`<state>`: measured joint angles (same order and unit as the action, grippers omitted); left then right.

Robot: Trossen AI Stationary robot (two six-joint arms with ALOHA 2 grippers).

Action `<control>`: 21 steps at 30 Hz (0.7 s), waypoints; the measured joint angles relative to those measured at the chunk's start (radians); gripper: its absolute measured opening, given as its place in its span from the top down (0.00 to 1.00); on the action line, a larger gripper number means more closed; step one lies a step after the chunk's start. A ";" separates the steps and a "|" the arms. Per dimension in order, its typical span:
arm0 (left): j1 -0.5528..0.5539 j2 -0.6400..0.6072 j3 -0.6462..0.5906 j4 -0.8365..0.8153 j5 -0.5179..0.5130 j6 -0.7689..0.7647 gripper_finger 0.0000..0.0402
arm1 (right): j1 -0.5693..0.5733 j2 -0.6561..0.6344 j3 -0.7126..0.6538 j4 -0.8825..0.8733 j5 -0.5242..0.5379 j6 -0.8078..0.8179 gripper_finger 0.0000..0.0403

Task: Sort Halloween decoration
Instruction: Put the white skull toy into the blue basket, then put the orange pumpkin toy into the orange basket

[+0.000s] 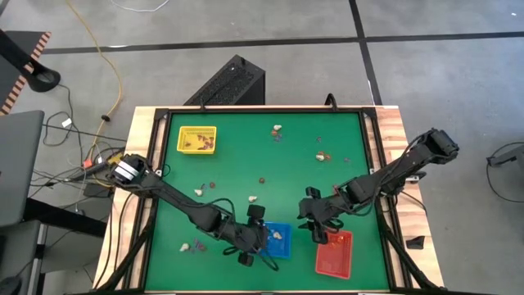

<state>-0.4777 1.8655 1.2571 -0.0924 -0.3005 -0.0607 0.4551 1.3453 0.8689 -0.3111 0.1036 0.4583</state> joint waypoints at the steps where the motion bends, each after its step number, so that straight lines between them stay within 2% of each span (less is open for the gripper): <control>1: -0.001 -0.007 0.018 -0.035 0.001 0.012 0.55 | 0.003 0.000 0.001 -0.002 0.000 0.009 0.56; 4: -0.002 -0.039 0.073 -0.173 -0.013 0.030 0.53 | 0.010 0.000 0.001 -0.038 0.000 0.044 0.56; 8: -0.010 -0.122 0.096 -0.364 -0.110 0.025 0.53 | 0.029 -0.004 0.023 -0.195 0.012 0.150 0.56; 11: -0.018 -0.202 0.069 -0.475 -0.203 -0.002 0.54 | 0.053 -0.006 0.040 -0.313 0.083 0.238 0.56; 13: -0.028 -0.278 0.010 -0.480 -0.282 -0.015 0.55 | 0.065 -0.006 0.053 -0.375 0.141 0.281 0.56; 15: -0.038 -0.370 -0.084 -0.415 -0.372 -0.021 0.56 | 0.071 -0.007 0.060 -0.433 0.210 0.311 0.56; 17: -0.043 -0.470 -0.209 -0.246 -0.429 0.015 0.56 | 0.065 -0.007 0.061 -0.478 0.295 0.332 0.56; 19: -0.038 -0.568 -0.350 -0.022 -0.432 0.089 0.57 | 0.040 -0.007 0.061 -0.535 0.369 0.352 0.56; 21: -0.019 -0.646 -0.486 0.240 -0.378 0.166 0.57 | -0.015 -0.007 0.060 -0.593 0.390 0.361 0.57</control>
<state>-0.4963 1.2198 0.7714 0.1475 -0.6785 0.1057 0.4404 1.3380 0.9291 -0.9046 0.4938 0.8189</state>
